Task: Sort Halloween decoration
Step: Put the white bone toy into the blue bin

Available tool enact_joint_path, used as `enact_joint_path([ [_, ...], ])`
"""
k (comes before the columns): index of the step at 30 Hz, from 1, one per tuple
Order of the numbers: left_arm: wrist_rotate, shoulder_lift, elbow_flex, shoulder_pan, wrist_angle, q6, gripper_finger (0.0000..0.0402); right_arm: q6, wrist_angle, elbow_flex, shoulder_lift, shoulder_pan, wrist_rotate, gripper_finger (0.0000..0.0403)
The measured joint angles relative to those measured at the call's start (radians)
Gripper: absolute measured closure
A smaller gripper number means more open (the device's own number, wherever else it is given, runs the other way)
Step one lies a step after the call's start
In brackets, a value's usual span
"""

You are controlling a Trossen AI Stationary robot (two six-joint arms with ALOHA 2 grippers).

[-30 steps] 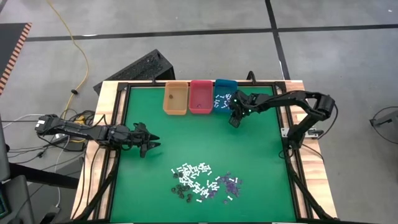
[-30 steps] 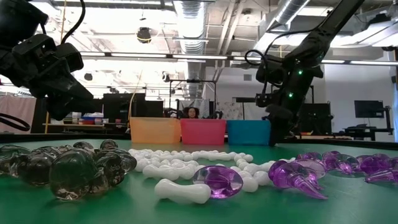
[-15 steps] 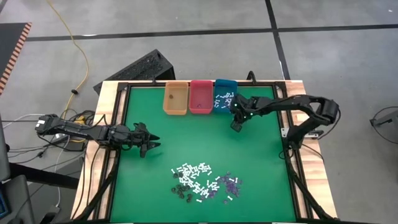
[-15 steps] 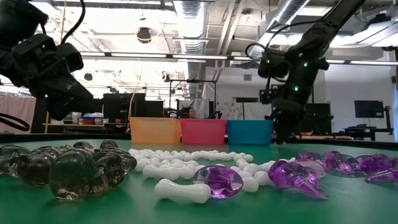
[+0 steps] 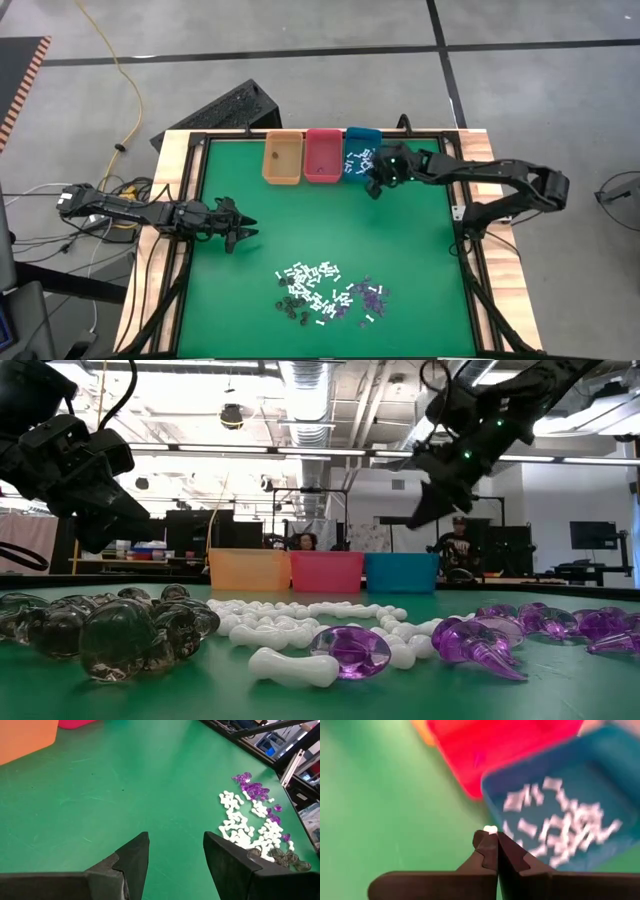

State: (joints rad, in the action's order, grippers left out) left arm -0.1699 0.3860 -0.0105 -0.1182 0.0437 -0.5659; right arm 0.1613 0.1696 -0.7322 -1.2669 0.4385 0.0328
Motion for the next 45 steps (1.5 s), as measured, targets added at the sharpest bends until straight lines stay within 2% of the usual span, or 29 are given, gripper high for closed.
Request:
enact_joint_path([
  [4, 0.000, 0.000, 0.000, 0.000, 0.000, 0.000, 0.0223, 0.006, -0.062, 0.000, 0.000, 0.024, 0.065, 0.0370],
  [9, -0.001, 0.000, 0.000, 0.000, 0.000, -0.004, 0.0223, 0.007, -0.075, -0.001, -0.025, 0.064, 0.087, 0.0329],
  [16, -0.002, 0.000, 0.000, 0.000, 0.000, -0.005, 0.0223, -0.001, -0.096, -0.001, -0.020, 0.072, 0.068, 0.0260],
  [19, -0.002, 0.000, 0.000, 0.000, 0.000, -0.005, 0.0223, -0.010, -0.100, -0.018, -0.014, 0.049, -0.037, 0.0245],
  [22, -0.002, 0.000, 0.000, 0.000, 0.000, -0.005, 0.0223, 0.008, -0.101, -0.043, -0.014, -0.023, -0.149, 0.0243],
  [25, -0.010, 0.000, 0.000, 0.000, 0.001, -0.004, 0.0223, 0.052, -0.105, -0.051, -0.014, -0.137, -0.160, 0.0245],
  [33, -0.029, 0.000, 0.000, 0.000, 0.005, -0.004, 0.0223, 0.102, -0.121, -0.051, -0.035, -0.478, 0.057, 0.0250],
  [35, -0.029, 0.000, 0.000, 0.000, 0.005, -0.004, 0.0223, 0.104, -0.179, -0.052, -0.066, -0.541, 0.100, 0.0250],
  [40, -0.029, 0.000, 0.000, 0.000, 0.018, -0.003, 0.0223, 0.135, -0.288, -0.075, -0.181, -0.641, 0.128, 0.0250],
  [45, -0.030, 0.004, 0.000, 0.000, 0.019, -0.004, 0.0223, 0.119, -0.283, -0.170, -0.330, -0.686, 0.131, 0.0250],
])
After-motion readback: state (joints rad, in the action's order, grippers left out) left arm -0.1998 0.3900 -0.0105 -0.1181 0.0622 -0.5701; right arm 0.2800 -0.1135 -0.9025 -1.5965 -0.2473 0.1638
